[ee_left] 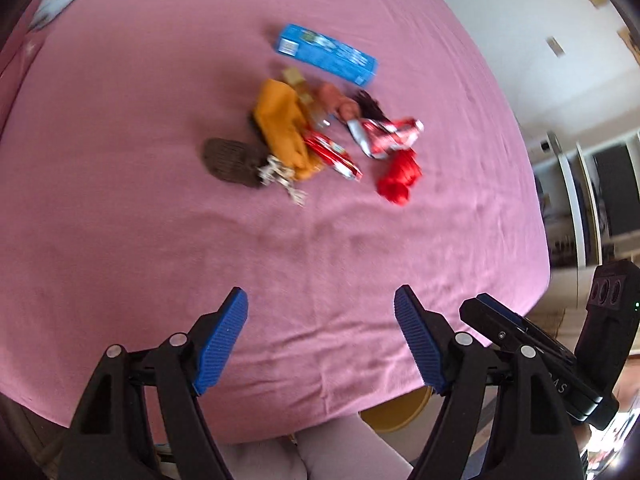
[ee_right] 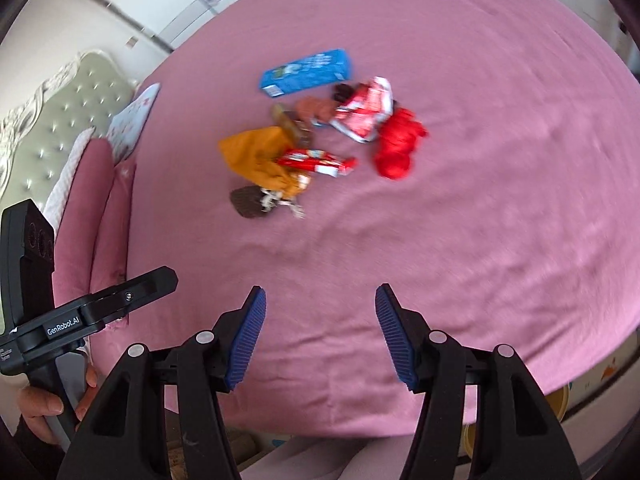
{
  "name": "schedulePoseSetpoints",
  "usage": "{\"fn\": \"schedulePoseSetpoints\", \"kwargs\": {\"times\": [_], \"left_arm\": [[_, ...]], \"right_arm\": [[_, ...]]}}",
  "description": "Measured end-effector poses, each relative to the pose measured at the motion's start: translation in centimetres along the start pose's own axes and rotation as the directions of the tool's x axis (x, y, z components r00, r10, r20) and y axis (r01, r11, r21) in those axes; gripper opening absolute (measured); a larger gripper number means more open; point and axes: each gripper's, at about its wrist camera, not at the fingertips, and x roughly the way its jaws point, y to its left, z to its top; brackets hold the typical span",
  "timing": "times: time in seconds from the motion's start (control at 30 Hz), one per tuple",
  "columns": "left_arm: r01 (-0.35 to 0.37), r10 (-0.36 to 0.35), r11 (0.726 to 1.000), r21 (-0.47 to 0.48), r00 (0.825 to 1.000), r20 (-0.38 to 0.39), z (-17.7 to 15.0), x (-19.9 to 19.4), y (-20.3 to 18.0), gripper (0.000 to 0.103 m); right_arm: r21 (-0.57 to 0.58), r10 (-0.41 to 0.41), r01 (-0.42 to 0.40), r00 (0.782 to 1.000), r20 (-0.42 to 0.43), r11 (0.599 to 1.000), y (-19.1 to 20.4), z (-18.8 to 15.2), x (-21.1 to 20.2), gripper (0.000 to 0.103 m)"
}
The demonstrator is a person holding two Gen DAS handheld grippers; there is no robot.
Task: Collect trash
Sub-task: 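Return both open tools over the remaining items on the bed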
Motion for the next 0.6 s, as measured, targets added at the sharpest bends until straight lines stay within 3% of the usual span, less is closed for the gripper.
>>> {"fn": "schedulePoseSetpoints", "kwargs": {"times": [0.27,0.6], "left_arm": [[-0.009,0.015,0.992,-0.124,0.999,0.045,3.4,-0.4,4.1,0.077],[-0.037,0.048,0.963,-0.268,0.998,0.033,6.4,3.0,8.3,0.079]], "right_arm": [[-0.131,0.003,-0.009,0.999,-0.042,0.991,4.7,5.4,3.9,0.062],[-0.22,-0.019,-0.01,0.991,-0.129,0.975,7.1,12.0,11.9,0.063]]}}
